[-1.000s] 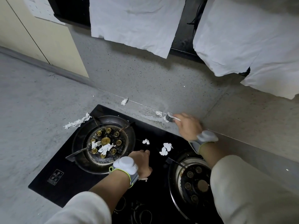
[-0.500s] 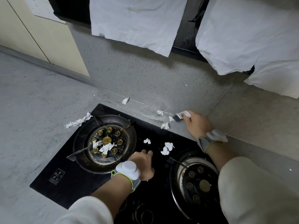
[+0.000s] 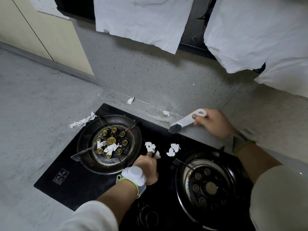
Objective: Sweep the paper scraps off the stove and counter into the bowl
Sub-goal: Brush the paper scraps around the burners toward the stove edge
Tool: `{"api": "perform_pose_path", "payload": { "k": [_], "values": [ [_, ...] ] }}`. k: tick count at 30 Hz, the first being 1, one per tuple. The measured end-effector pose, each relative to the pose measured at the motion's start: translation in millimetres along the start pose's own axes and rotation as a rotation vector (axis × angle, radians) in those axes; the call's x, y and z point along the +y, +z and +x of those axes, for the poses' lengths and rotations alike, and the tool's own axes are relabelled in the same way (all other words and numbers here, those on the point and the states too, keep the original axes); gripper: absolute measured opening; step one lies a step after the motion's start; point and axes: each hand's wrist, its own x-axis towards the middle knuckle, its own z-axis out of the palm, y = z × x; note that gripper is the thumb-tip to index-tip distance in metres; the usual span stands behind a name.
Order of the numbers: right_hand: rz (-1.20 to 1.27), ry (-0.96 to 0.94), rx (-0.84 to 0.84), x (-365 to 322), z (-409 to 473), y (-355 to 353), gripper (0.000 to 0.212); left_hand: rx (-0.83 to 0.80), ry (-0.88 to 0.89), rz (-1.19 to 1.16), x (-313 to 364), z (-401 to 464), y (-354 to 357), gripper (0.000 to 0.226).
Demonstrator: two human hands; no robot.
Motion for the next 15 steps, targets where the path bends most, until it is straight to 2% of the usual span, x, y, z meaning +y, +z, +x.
{"api": "perform_pose_path", "payload": {
  "k": [2, 5, 8, 11, 13, 15],
  "values": [
    [0.027, 0.028, 0.088, -5, 8, 14, 0.015, -0.013, 0.002, -0.003, 3, -1, 2, 0.039],
    [-0.156, -0.015, 0.194, -8, 22, 45, 0.023, -0.007, -0.017, 0.025, 6, -4, 8, 0.040],
    [-0.290, -0.032, 0.102, -3, 31, 71, 0.031, 0.016, -0.018, 0.026, 7, -8, 18, 0.054],
    [-0.216, 0.053, 0.093, -9, 29, 77, 0.027, 0.006, -0.007, -0.028, 4, -12, 20, 0.066],
    [-0.191, 0.096, 0.103, -15, 23, 69, 0.022, 0.008, -0.005, -0.050, 5, -12, 20, 0.067],
    [-0.210, 0.122, 0.034, -18, 10, 55, 0.023, 0.034, -0.017, -0.042, 6, -12, 19, 0.066]
  ]
}}
